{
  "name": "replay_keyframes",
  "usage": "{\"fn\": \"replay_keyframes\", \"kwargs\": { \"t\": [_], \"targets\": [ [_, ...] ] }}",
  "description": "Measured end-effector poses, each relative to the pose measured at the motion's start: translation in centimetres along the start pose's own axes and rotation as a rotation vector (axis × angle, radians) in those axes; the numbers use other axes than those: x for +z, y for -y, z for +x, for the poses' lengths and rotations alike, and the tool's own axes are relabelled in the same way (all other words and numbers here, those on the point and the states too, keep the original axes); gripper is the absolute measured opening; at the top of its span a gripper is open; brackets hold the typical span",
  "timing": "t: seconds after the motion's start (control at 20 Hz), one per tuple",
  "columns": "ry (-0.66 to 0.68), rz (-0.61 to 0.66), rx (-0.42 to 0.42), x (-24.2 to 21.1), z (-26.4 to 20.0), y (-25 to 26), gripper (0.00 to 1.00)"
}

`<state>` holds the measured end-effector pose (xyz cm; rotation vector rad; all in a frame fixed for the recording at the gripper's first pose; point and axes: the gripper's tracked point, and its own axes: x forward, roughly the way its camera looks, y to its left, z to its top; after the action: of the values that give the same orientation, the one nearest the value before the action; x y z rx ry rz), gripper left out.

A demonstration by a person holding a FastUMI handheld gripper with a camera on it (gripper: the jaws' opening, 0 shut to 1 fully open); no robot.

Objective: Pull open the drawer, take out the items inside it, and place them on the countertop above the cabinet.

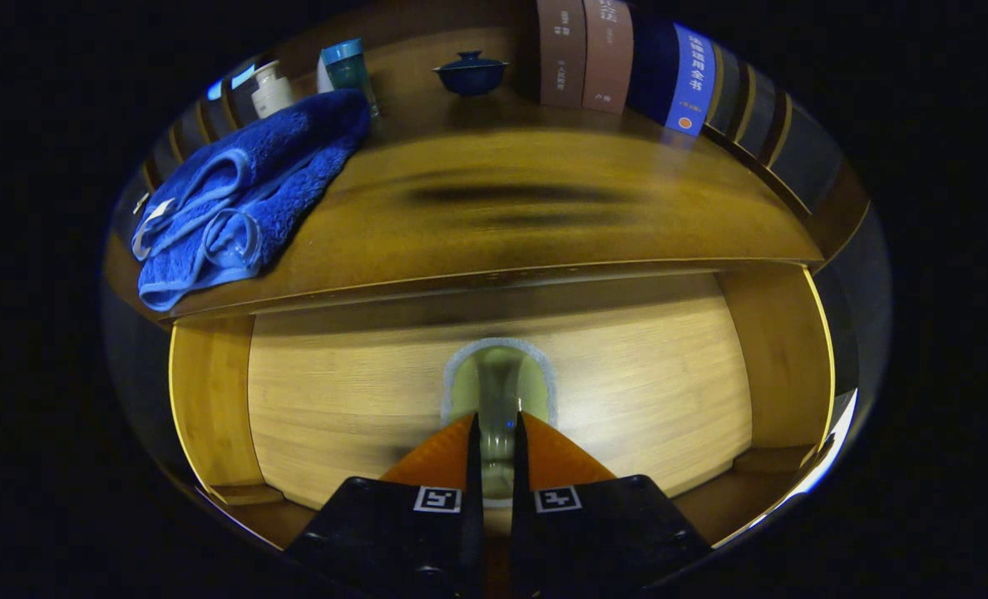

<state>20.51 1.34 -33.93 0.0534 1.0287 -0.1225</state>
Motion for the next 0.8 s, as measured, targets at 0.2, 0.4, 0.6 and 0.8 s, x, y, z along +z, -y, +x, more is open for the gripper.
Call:
{"fn": "replay_keyframes", "kwargs": {
  "t": [0.2, 0.4, 0.6, 0.8],
  "targets": [
    [0.014, 0.024, 0.008, -0.2, -1.5, 0.8, 0.17],
    [0.074, 0.011, 0.002, 0.4, -4.5, 1.3, 0.17],
    [0.134, -0.001, 0.023, 1.5, -8.2, 0.9, 0.17],
    [0.191, -0.021, 0.034, 3.6, -11.1, 0.6, 0.17]
  ]
}}
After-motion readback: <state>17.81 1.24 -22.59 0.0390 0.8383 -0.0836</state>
